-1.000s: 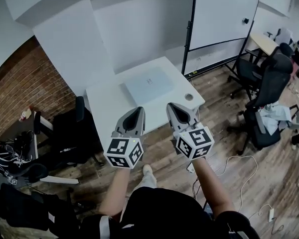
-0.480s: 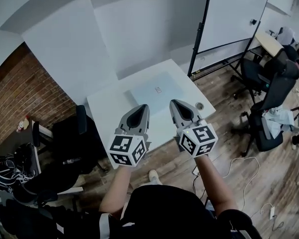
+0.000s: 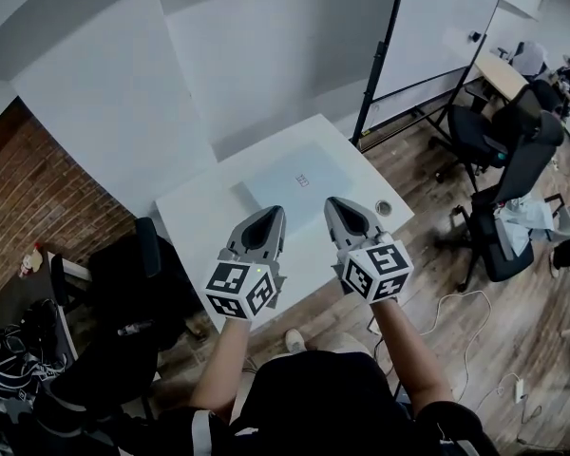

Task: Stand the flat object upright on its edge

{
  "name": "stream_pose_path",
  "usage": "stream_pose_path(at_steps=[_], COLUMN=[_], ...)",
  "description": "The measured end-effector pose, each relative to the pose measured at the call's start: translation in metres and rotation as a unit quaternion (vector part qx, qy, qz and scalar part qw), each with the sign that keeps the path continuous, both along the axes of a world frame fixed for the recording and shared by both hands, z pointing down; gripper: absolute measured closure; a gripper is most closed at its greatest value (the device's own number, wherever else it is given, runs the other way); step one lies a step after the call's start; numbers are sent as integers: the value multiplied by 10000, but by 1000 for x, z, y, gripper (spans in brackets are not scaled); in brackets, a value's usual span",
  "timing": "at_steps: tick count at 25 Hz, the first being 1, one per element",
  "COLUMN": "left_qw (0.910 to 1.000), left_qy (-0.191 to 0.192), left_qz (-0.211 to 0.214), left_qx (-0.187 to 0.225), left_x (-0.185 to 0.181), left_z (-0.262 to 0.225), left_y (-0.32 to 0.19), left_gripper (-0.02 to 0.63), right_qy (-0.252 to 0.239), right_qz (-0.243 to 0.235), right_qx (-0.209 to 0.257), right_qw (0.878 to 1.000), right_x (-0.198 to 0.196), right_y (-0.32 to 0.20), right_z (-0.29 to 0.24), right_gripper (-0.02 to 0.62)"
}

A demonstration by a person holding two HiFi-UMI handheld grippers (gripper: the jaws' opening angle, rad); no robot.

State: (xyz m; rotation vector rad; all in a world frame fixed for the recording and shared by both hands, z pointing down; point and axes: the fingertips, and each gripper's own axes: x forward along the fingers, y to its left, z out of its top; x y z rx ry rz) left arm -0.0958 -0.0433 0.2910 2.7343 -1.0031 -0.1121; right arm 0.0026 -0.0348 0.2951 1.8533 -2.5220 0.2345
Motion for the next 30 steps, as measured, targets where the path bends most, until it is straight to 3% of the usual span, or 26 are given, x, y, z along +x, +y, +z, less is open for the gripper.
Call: stream_pose_path(at_steps=[10, 23, 30], left_qw=[9998, 9956, 9935], left_qy=[-186, -627, -769], left_qz=[5, 463, 282], left_qx=[-29, -515, -793], left_x=[-2, 50, 60], left_z=[14, 69, 104], left_y=[-32, -79, -113], left_gripper=[597, 597, 595], right_qy=[-118, -360, -430], right_qz=[69, -43, -143], right_qx=[-45, -498, -842], right_qw=[9999, 9981, 9954], right_x=[3, 43, 62], right_y=[-34, -95, -126], right_z=[13, 57, 88], right_gripper=[557, 557, 555])
